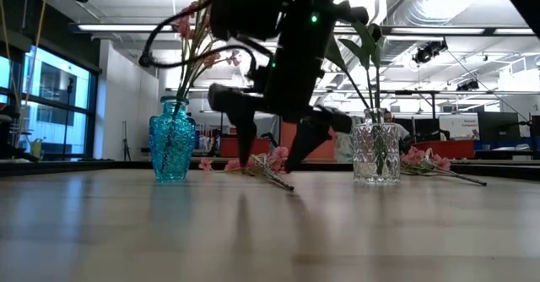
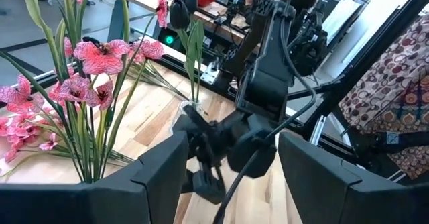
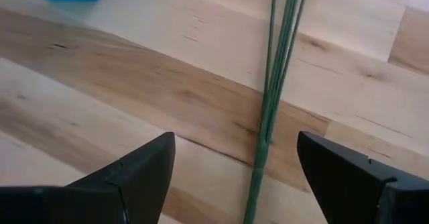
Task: Sort flowers into vase by color
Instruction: Put the left pink flowers into the blue flower vase
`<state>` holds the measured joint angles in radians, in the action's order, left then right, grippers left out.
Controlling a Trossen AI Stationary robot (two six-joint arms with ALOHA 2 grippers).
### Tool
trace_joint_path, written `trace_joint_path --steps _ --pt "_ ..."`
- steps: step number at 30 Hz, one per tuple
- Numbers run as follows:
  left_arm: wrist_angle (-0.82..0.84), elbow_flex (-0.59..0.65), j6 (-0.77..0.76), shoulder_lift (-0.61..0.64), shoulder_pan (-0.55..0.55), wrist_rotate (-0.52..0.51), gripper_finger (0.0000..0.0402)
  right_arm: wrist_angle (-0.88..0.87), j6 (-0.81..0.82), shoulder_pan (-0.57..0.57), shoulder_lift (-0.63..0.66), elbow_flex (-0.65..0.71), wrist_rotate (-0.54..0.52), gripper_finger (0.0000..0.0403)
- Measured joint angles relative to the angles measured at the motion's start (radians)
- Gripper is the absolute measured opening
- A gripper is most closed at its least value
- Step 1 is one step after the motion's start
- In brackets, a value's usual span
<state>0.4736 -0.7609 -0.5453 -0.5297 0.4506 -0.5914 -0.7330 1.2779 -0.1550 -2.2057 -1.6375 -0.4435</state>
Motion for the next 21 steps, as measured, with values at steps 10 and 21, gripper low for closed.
trace_joint_path --steps 10,21 --pt "0.000 0.000 -0.047 0.000 0.000 -0.027 0.0223 -0.038 0.023 0.017 -0.045 -0.002 -0.011 0.0204" --pt "-0.002 0.000 -0.053 0.000 0.000 -0.035 0.0223 -0.219 -0.047 -0.024 -0.012 0.002 0.030 0.0017"
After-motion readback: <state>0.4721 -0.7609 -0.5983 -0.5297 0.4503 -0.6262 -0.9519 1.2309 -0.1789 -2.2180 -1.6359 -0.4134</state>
